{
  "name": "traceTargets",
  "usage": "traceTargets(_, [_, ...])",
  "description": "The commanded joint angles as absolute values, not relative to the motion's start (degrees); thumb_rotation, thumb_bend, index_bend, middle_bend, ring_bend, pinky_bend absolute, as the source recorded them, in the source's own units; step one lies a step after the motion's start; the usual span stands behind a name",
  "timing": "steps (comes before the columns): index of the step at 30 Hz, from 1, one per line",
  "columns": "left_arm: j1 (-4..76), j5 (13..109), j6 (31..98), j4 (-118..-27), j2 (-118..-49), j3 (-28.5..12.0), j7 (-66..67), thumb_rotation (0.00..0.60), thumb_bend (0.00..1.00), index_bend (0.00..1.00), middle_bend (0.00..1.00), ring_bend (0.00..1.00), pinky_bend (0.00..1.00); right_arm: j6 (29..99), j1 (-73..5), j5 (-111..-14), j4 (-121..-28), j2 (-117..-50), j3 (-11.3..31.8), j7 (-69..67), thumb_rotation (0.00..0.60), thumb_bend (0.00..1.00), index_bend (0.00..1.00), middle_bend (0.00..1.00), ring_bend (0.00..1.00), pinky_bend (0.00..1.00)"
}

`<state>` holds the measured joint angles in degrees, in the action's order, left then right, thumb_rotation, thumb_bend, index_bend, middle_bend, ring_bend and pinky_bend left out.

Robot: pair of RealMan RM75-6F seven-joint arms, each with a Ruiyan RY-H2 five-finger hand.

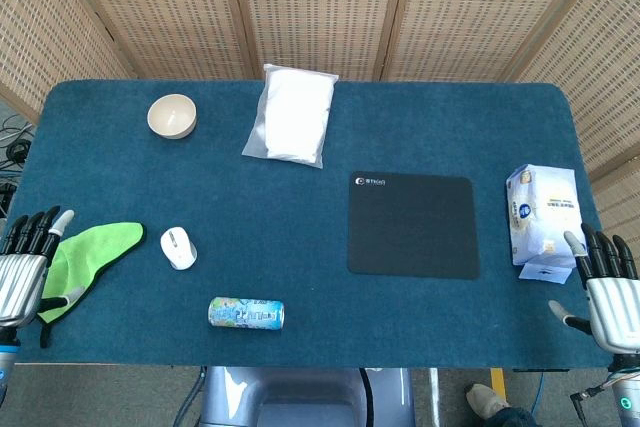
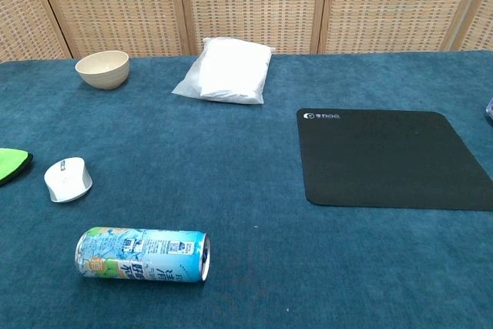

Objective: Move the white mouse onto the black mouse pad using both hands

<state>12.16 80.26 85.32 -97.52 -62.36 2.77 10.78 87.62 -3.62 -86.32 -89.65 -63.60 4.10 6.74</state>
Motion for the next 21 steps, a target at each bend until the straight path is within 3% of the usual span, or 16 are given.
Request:
traceTargets(1, [12.0,80.3,84.9,-97.1,-62.8,2.4,11.1,0.6,0.0,0.0,0.0,0.0,0.0,87.6,-3.6,-86.0,-89.7,-63.6,4.3,6.7,0.6,0.0,0.0,0.0,0.0,0.0])
traceTargets(9, [14.8,79.7,77.2,-95.7,-62.8,1.5,9.5,0.6,0.0,0.0,0.0,0.0,0.0,87.3,-3.6,-84.5,-90.1,-63.7,5.1,6.7,0.6,0.0,0.0,0.0,0.0,0.0])
traceTargets(15, [24.1,90.3,66.5,-81.8,-66.6,1.9,0.7,0.6,0.03,0.0,0.0,0.0,0.0,86.0,-4.0,-82.4,-89.9,-63.9,5.9,7.2,0.6,0.0,0.0,0.0,0.0,0.0])
traceTargets(21, [30.9,100.9,63.5,-65.2,-73.4,5.1,-11.1,0.6,0.1,0.07,0.0,0.0,0.05,84.7,-4.6,-80.0,-89.5,-64.2,7.0,7.7,0.6,0.0,0.0,0.0,0.0,0.0])
